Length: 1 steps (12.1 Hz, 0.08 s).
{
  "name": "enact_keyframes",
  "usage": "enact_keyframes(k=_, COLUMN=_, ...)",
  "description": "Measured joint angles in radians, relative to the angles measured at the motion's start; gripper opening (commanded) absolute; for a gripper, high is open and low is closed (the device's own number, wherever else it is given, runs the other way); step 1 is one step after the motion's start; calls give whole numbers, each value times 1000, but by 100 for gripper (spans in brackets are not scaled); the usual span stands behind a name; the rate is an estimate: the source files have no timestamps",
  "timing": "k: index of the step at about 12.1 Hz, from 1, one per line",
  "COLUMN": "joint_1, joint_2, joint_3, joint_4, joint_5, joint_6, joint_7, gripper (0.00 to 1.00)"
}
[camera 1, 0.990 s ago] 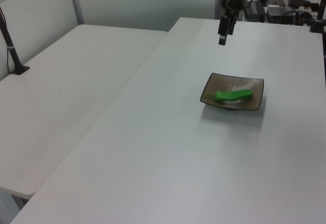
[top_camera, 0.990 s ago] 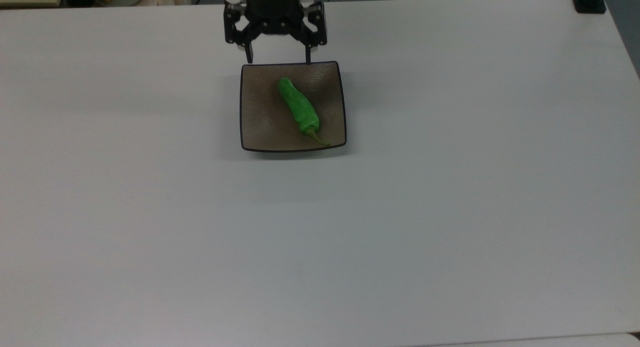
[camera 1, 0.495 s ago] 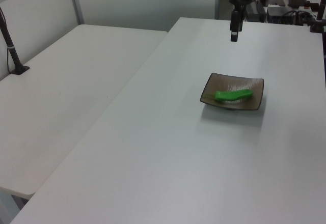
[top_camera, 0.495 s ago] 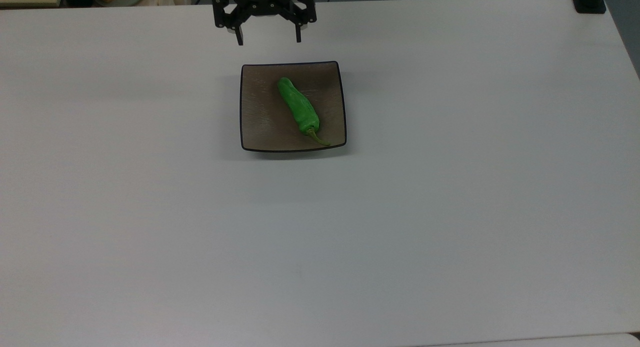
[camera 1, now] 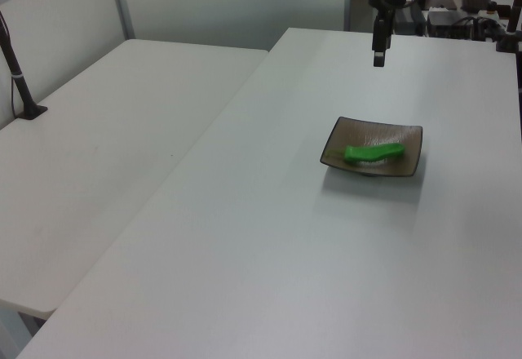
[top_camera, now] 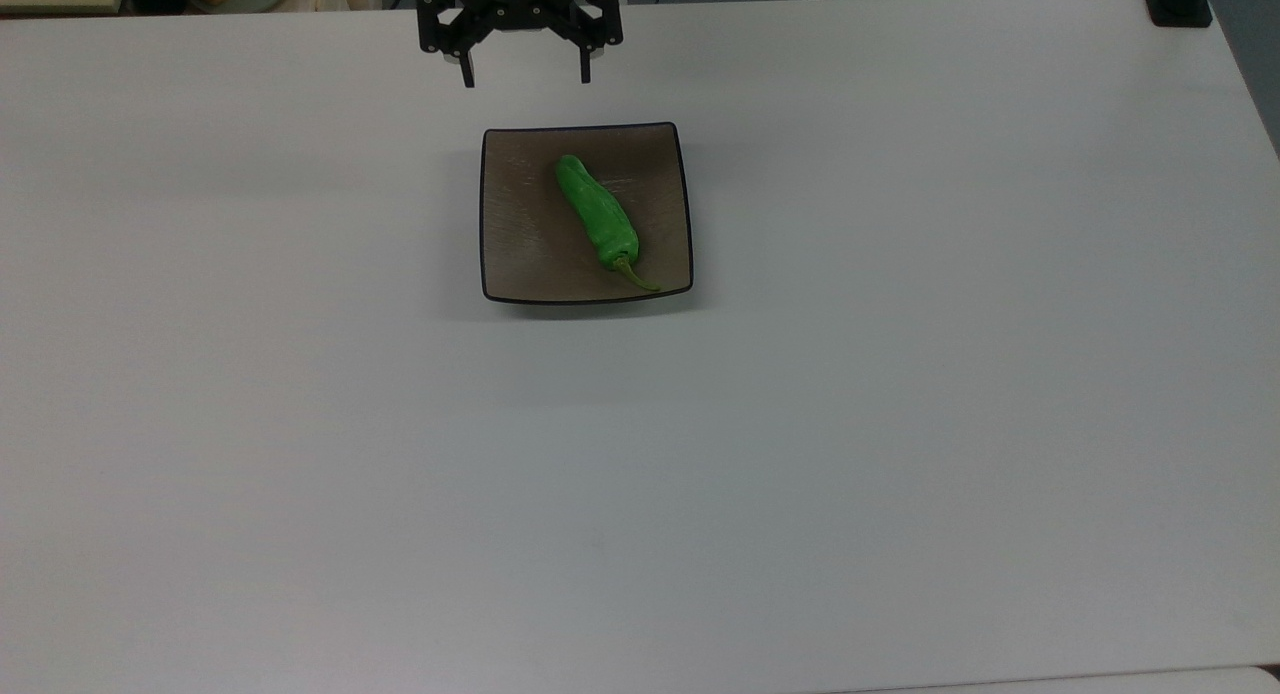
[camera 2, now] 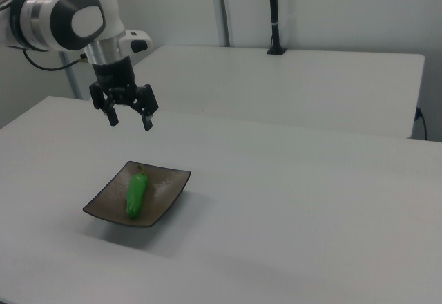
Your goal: Chili peppers are placed on a ceramic plate
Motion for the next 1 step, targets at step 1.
enact_keyframes(k=1, joint_1=0, joint_2=0, joint_3=0, joint_4=0, joint_5=0, joint_6=0, joint_7=0, gripper=100)
